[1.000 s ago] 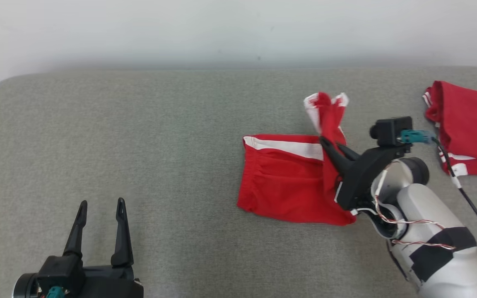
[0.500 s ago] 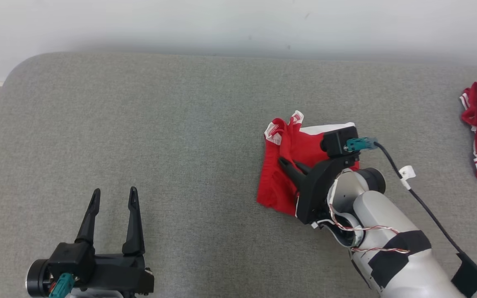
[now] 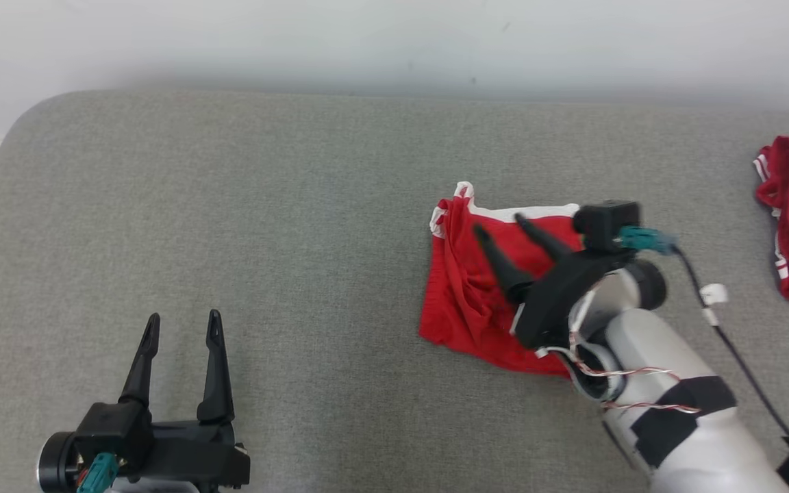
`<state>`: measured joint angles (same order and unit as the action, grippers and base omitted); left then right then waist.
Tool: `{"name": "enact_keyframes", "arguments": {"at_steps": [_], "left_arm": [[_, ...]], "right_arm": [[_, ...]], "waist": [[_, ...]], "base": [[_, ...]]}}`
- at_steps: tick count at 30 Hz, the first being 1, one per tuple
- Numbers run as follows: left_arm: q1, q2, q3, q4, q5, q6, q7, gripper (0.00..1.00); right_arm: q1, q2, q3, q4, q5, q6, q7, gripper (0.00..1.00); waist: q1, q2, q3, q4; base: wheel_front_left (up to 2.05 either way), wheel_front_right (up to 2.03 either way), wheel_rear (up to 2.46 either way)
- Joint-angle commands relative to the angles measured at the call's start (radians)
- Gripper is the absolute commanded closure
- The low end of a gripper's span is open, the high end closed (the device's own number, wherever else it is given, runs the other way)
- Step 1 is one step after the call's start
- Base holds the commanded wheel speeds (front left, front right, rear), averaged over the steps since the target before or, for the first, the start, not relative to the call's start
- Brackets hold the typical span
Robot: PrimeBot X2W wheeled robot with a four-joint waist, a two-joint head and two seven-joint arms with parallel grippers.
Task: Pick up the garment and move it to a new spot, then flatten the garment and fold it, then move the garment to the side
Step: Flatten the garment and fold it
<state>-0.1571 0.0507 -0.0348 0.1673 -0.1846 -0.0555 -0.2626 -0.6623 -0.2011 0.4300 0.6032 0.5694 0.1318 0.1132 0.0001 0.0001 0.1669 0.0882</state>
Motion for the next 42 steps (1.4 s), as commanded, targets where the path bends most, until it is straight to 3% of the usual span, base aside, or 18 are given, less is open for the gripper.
{"name": "enact_keyframes", "arguments": {"at_steps": [1,10,23,24,25,26,34,42], "left_arm": [[0.015,-0.001,0.005,-0.004,0.006,0.001,-0.003,0.00],[0.038,0.000,0.041,-0.015,0.041,-0.019,-0.003,0.00],[0.052,0.000,0.063,-0.026,0.062,-0.031,-0.003,0.00],[0.051,0.000,0.063,-0.026,0.062,-0.031,-0.003,0.00],[0.049,0.000,0.061,-0.026,0.063,-0.032,-0.003,0.00],[0.046,0.000,0.059,-0.026,0.065,-0.033,-0.003,0.00],[0.033,-0.001,0.051,-0.026,0.070,-0.039,-0.003,0.00],[0.011,0.000,0.053,-0.014,0.083,-0.047,-0.003,0.00]], "right_arm": [[0.015,-0.018,-0.015,-0.015,0.005,-0.003,-0.031,0.00],[0.124,-0.101,-0.147,-0.132,-0.009,-0.003,-0.181,0.00],[0.293,-0.093,-0.212,-0.255,-0.052,-0.003,-0.209,0.00],[0.293,-0.098,-0.213,-0.252,-0.063,-0.003,-0.211,0.38],[0.292,-0.101,-0.211,-0.245,-0.072,-0.003,-0.212,0.55],[0.286,-0.099,-0.211,-0.238,-0.077,-0.003,-0.216,1.00],[0.219,-0.112,-0.121,-0.136,-0.127,-0.003,-0.256,1.00],[0.130,-0.111,0.021,0.075,-0.121,-0.003,-0.320,1.00]], "waist": [[-0.0001,-0.0001,-0.010,-0.015],[-0.0001,-0.0001,-0.029,-0.076],[-0.0001,-0.0001,-0.038,-0.104],[-0.0001,-0.0001,-0.037,-0.103],[-0.0001,-0.0001,-0.037,-0.100],[-0.0001,-0.0001,-0.036,-0.096],[-0.0001,-0.0001,-0.020,-0.061],[-0.0001,-0.0001,-0.001,-0.012]], "base": [[0.00,0.00,0.00],[0.00,0.00,0.00],[0.00,0.00,0.00],[0.00,0.00,0.00],[0.00,0.00,0.00],[0.00,0.00,0.00],[0.00,0.00,0.00],[0.00,0.00,0.00]]}}
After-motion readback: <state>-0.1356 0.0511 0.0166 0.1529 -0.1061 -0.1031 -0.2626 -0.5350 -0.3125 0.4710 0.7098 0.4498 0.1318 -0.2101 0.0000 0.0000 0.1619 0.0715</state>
